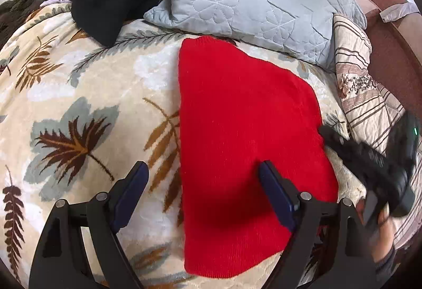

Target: Fold small clothes

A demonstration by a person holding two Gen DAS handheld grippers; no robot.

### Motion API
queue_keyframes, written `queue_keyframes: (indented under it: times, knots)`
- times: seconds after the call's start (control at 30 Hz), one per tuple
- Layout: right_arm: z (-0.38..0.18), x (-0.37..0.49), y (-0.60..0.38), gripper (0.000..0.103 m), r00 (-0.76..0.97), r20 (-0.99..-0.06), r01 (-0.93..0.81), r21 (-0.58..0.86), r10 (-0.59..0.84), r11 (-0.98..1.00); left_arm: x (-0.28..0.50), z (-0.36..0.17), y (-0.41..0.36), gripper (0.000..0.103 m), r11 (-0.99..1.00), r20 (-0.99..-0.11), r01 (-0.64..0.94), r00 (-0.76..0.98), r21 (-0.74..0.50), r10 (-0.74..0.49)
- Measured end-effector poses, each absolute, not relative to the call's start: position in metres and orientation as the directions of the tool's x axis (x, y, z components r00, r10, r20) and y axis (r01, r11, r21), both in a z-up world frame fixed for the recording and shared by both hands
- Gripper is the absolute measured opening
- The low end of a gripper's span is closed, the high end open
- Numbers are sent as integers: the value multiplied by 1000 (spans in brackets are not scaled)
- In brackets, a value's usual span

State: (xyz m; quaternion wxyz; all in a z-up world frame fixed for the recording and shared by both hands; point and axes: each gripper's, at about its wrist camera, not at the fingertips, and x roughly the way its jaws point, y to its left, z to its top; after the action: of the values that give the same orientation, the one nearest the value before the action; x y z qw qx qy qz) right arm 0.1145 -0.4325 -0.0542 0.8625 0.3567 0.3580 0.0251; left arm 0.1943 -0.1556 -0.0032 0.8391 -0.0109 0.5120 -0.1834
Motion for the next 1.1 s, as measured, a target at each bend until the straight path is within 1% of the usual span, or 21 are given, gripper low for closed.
queue_keyframes:
  times: [0.07, 0.17, 0.23, 0.33, 0.37, 0.4, 0.5, 0.53, 0.57, 0.63, 0.67, 0.73, 0.77, 0.8, 0.83, 0.87, 0.9, 0.93, 1.03, 1.07, 1.1]
  knots:
    - [-59, 101, -427, 32, 735, -596, 201, 647, 323, 736, 191, -2, -155, 87, 935, -857, 296, 410, -197, -311]
    - [-66, 93, -415, 32, 713, -616, 187, 627, 335, 756, 185, -2, -156, 87, 941, -865, 295, 415, -166, -283]
    - [-58, 89, -408, 2, 714, -614, 140, 595, 335, 791, 181, 0, -154, 87, 943, -871, 291, 406, -163, -276]
    - [-32, 69, -404, 0, 780, -536, 64, 582, 324, 811, 172, 1, -143, 87, 941, -867, 285, 405, -183, -291]
    - [-29, 62, -406, 0, 796, -523, 76, 584, 304, 808, 171, -2, -140, 87, 942, -869, 279, 402, -184, -289]
    - [-33, 62, -409, 0, 791, -538, 101, 585, 292, 804, 171, -10, -137, 87, 944, -876, 270, 388, -190, -287]
    - [-68, 69, -417, 0, 676, -698, 250, 520, 238, 816, 176, -35, -136, 88, 944, -910, 254, 302, -212, -286]
    - [-71, 62, -422, 0, 676, -695, 264, 539, 245, 800, 175, -40, -133, 87, 939, -914, 243, 267, -243, -305]
    - [-70, 54, -426, 7, 705, -657, 253, 583, 266, 772, 173, -38, -128, 87, 932, -906, 234, 261, -276, -334]
    - [-63, 40, -434, 8, 763, -580, 235, 660, 286, 714, 168, -32, -121, 87, 927, -893, 238, 282, -290, -352]
    - [-61, 37, -436, 13, 775, -561, 227, 678, 292, 699, 167, -30, -120, 87, 927, -891, 240, 286, -290, -353]
    - [-56, 34, -433, 29, 800, -516, 196, 708, 307, 679, 166, -29, -118, 87, 925, -890, 231, 280, -302, -361]
    - [-55, 37, -427, 41, 802, -504, 176, 712, 320, 680, 166, -31, -118, 87, 922, -888, 225, 271, -316, -371]
    - [-57, 41, -420, 48, 792, -513, 166, 704, 331, 691, 166, -33, -118, 87, 919, -889, 221, 260, -325, -377]
    - [-61, 48, -416, 49, 773, -535, 166, 689, 340, 706, 166, -35, -119, 87, 919, -891, 217, 252, -328, -378]
    - [-64, 57, -404, 44, 734, -584, 169, 652, 347, 739, 166, -37, -121, 87, 920, -894, 215, 244, -329, -377]
    - [-63, 60, -397, 16, 720, -602, 151, 622, 346, 768, 166, -39, -122, 87, 920, -897, 213, 234, -330, -376]
    - [-57, 59, -389, 10, 728, -600, 117, 586, 332, 802, 165, -39, -123, 87, 918, -898, 216, 225, -333, -378]
    - [-40, 41, -392, 8, 801, -511, 87, 614, 311, 785, 163, -36, -127, 87, 923, -901, 248, 250, -294, -354]
    - [-42, 36, -396, 8, 811, -501, 101, 628, 301, 772, 164, -37, -127, 87, 923, -903, 254, 250, -288, -350]
    - [-50, 35, -397, 7, 804, -521, 130, 624, 286, 771, 165, -40, -128, 87, 921, -904, 255, 239, -295, -355]
